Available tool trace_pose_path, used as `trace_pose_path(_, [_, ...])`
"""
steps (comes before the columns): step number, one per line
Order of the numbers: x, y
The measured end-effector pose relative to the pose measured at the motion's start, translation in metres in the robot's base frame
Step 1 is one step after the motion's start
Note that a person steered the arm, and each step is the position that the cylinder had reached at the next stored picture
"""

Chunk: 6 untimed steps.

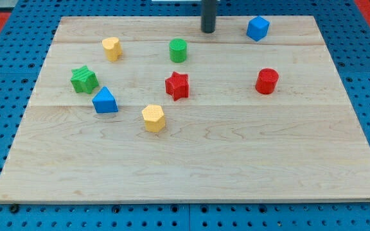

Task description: Move the blue cube diagonally bottom right to the green circle

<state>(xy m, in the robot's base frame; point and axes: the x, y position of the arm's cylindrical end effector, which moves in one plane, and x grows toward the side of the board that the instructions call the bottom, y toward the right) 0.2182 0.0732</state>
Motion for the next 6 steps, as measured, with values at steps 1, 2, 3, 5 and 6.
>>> trace_pose_path(1, [-0.007,0.089])
trace_pose_path(2, [0.01,0.096])
trace_pose_path(3, [0.026,0.117])
trace_pose_path(5, [0.038,0.161])
trace_pose_path(6, [0.066,0.108])
